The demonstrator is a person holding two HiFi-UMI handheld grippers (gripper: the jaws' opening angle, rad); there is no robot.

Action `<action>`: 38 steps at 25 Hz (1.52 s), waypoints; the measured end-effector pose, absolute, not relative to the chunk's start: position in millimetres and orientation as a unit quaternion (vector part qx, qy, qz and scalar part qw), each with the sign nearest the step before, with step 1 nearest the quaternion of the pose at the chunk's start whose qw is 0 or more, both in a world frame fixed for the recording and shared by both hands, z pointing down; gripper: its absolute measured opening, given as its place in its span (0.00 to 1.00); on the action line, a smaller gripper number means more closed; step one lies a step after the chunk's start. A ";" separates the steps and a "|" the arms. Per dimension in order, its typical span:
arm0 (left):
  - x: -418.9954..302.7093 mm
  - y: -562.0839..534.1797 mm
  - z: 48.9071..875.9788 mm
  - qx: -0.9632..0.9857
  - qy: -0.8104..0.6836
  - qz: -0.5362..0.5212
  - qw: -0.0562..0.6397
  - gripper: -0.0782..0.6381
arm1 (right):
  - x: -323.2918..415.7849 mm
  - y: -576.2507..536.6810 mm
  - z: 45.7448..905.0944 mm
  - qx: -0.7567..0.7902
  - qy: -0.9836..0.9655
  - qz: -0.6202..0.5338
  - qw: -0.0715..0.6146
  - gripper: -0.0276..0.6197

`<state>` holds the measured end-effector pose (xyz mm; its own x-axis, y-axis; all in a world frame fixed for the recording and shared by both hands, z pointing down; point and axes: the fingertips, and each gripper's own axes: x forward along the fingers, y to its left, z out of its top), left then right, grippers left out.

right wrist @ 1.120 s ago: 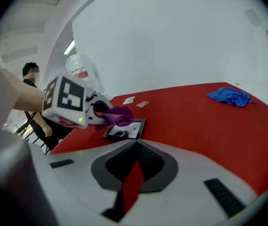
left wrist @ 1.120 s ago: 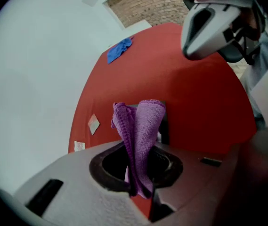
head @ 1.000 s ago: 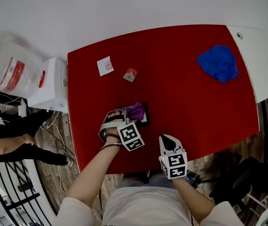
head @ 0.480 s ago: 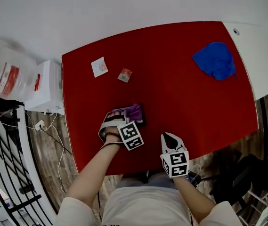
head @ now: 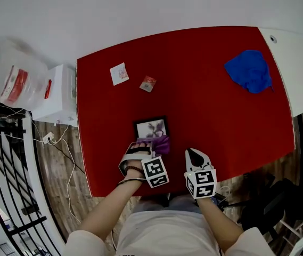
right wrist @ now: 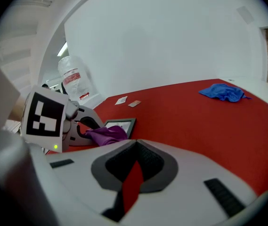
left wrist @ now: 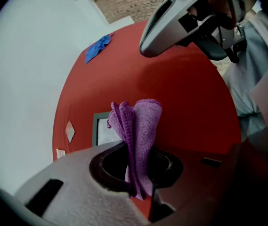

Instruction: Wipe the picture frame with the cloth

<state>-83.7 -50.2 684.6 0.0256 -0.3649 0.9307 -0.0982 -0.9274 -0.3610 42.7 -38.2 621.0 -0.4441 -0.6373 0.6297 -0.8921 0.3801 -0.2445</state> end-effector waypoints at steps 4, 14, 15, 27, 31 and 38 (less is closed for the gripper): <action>-86.1 -53.1 679.3 -0.711 0.169 -0.675 0.104 0.19 | 41.0 -38.6 620.2 0.477 -0.801 0.284 0.223 0.05; -96.8 -146.5 675.6 -0.686 0.223 -0.685 0.105 0.19 | 43.1 -31.5 619.9 0.475 -0.801 0.288 0.226 0.05; -97.0 -150.0 678.5 -0.682 0.219 -0.689 0.108 0.19 | 44.1 -30.6 619.9 0.474 -0.800 0.289 0.226 0.05; -77.7 -88.3 681.4 -0.678 0.135 -0.705 0.156 0.19 | 54.5 -35.5 627.3 0.475 -0.798 0.294 0.226 0.05; -72.7 -58.5 684.4 -0.681 0.114 -0.705 0.162 0.19 | 49.2 -37.3 626.7 0.469 -0.802 0.291 0.227 0.05; -70.7 -51.5 682.7 -0.688 0.122 -0.697 0.162 0.19 | 40.8 -31.7 627.0 0.457 -0.809 0.286 0.235 0.05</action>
<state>-70.7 -51.5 682.7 -0.0013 -0.3944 0.9190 0.0580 -0.9174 -0.3936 40.8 -31.7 627.0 -0.4711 -0.6052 0.6417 -0.8741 0.4178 -0.2477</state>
